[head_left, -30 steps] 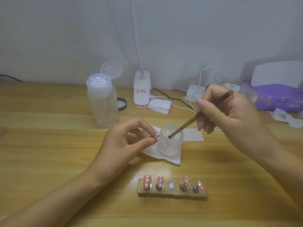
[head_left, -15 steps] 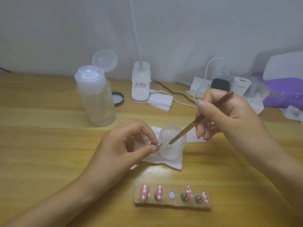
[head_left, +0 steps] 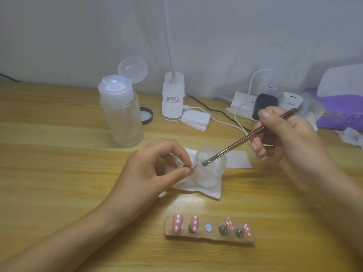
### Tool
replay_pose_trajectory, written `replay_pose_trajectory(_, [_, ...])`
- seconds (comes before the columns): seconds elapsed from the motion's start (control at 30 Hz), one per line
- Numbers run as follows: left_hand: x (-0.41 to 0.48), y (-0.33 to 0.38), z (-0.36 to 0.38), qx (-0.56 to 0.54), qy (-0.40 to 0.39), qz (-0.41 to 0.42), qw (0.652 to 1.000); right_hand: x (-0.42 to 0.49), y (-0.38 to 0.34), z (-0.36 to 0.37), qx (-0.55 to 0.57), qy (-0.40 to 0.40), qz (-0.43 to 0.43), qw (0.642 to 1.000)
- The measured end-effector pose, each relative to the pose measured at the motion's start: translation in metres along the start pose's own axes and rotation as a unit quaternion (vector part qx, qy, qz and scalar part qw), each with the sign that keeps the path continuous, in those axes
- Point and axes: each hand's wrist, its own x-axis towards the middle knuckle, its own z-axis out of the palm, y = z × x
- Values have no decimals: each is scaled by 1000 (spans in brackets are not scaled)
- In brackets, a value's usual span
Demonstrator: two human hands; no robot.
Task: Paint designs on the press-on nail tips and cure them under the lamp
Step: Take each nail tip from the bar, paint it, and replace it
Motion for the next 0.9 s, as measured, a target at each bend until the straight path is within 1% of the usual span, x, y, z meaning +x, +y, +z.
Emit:
replay_pose_trajectory(0.13, [0,-1,0,2,1,-4,1000,0,-8,-2,1,2,-25,1000])
replay_pose_trajectory(0.27, [0,0,0,10,-3,-4,1000,-6,-15,9,-93,-30,-67,993])
replay_pose_trajectory(0.37, [-1,1,0,20,-8,-2,1000,-11,-16,19,-120,-62,-72,988])
replay_pose_trajectory(0.7, [0,4,1,37,-3,-12,999,-8,-2,18,-53,-52,-2,997])
replay_pose_trajectory(0.9, [0,6,0,51,-7,-9,999,-5,4,12,-18,-30,14,999])
